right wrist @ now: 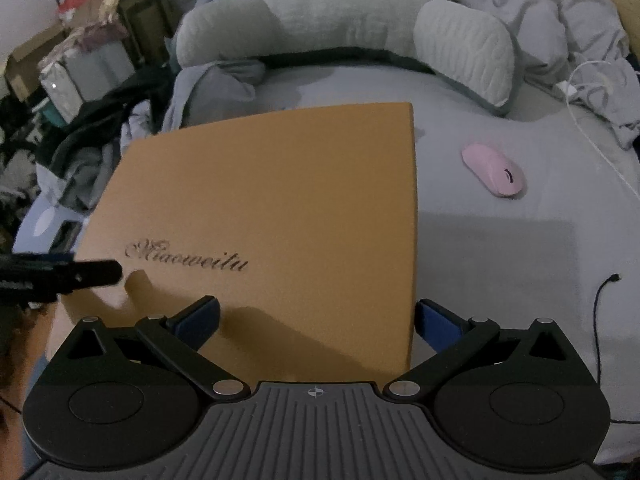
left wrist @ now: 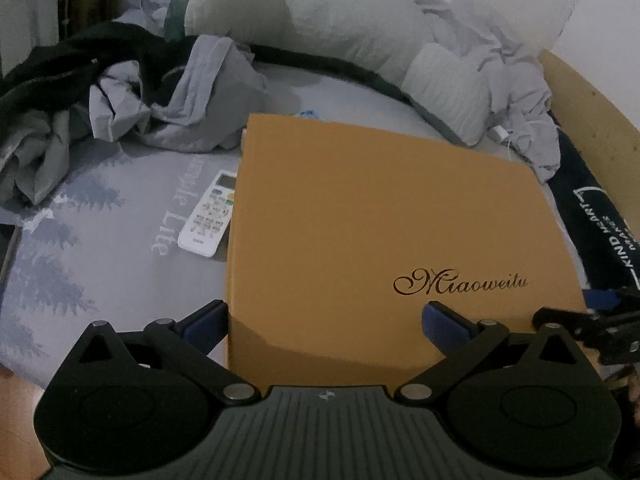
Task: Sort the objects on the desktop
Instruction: 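Carry the orange box with both grippers over the cardboard box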
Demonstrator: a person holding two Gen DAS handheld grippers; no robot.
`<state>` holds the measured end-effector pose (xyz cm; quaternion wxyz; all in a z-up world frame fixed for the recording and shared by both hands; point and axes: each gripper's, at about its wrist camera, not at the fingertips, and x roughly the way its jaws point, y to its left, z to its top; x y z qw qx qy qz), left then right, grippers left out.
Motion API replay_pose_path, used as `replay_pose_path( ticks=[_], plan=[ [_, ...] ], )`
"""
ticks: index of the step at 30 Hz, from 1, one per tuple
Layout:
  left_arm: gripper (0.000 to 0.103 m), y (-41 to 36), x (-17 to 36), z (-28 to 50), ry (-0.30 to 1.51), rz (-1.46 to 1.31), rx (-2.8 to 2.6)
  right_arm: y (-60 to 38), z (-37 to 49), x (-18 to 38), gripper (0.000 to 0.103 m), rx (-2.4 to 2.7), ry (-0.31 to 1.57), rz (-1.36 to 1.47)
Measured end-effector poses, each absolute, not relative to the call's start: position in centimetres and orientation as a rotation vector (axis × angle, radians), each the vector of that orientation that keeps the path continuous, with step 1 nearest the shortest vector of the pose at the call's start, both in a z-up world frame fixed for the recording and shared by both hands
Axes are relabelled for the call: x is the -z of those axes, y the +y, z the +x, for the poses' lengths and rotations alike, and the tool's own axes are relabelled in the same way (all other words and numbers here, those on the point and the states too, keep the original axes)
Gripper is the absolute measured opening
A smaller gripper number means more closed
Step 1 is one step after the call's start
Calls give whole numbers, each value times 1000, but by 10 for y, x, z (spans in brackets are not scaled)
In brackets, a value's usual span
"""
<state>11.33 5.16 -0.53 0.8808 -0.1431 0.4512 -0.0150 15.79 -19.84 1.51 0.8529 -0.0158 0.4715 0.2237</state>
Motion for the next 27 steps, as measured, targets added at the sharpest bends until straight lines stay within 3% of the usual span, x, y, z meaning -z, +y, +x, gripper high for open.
replay_pose_path(
  ticks=[27],
  plan=[
    [103,48,15,114,957,-271,2,-190,168,7,103,-467,1018,-9]
  ],
)
